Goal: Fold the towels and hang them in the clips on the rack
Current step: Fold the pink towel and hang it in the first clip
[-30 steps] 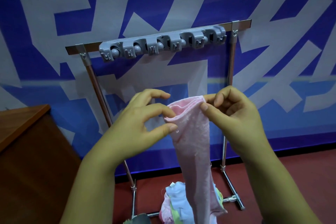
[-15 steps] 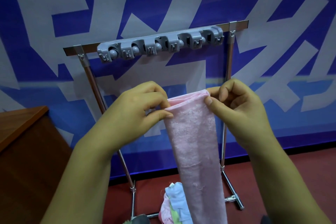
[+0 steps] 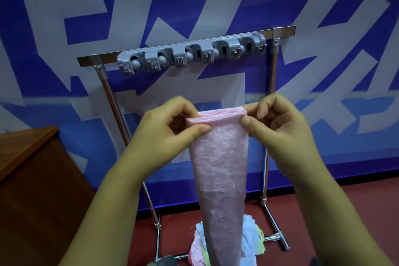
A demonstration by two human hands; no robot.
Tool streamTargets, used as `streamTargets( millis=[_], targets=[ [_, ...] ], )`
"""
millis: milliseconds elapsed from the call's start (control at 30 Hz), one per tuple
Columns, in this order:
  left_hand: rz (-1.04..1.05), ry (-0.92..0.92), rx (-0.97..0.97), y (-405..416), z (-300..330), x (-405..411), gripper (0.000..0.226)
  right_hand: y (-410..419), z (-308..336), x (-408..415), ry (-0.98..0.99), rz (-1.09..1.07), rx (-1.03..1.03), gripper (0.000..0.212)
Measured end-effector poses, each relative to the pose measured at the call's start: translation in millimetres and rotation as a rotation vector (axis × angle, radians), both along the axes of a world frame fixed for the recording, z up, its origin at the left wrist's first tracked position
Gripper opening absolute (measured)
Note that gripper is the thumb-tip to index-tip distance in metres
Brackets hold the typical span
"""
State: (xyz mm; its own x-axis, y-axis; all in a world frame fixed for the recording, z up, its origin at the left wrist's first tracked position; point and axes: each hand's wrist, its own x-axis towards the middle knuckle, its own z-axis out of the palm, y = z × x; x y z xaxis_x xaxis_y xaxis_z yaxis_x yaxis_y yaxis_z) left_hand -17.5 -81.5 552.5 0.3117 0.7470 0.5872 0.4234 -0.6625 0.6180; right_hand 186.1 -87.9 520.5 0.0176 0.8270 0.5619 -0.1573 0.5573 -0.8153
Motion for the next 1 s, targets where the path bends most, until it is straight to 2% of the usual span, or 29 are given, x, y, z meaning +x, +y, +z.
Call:
streamTargets(
  millis=[200, 267, 400, 533, 600, 733, 833, 1000],
  targets=[
    [-0.03, -0.336, -0.038, 0.2, -3.8, 7.8, 0.027, 0.5, 2.6, -2.3, 0.035, 0.018, 0.044, 0.026],
    [0.0, -0.382, -0.034, 1.7, -3.1, 7.9, 0.022, 1.3, 6.2, -5.4, 0.019, 0.025, 0.052, 0.029],
    [0.034, -0.279, 0.025, 4.0, -1.0, 3.9, 0.017, 4.4, 11.9, -13.2, -0.021, 0.018, 0.063, 0.029],
    [0.013, -0.044, 0.074, -1.4, 3.3, 7.8, 0.04, 6.8, 14.0, -17.3, -0.035, 0.017, 0.079, 0.028],
    [0.022, 0.024, 0.087, -1.7, 6.3, 11.4, 0.042, 6.8, 14.4, -17.7, -0.037, 0.026, 0.091, 0.027],
    [-0.027, -0.029, 0.077, 0.7, 14.1, 15.4, 0.031, 6.1, 13.0, -14.3, 0.044, 0.097, 0.076, 0.022],
    [-0.055, -0.055, 0.048, 2.8, 20.7, 18.0, 0.029, 6.9, 0.9, -3.9, 0.078, 0.193, -0.016, 0.014],
    [-0.053, -0.05, 0.045, 9.1, 32.8, 19.9, 0.028, 10.1, -50.5, 7.1, -0.086, 0.31, -0.274, 0.034]
  ],
)
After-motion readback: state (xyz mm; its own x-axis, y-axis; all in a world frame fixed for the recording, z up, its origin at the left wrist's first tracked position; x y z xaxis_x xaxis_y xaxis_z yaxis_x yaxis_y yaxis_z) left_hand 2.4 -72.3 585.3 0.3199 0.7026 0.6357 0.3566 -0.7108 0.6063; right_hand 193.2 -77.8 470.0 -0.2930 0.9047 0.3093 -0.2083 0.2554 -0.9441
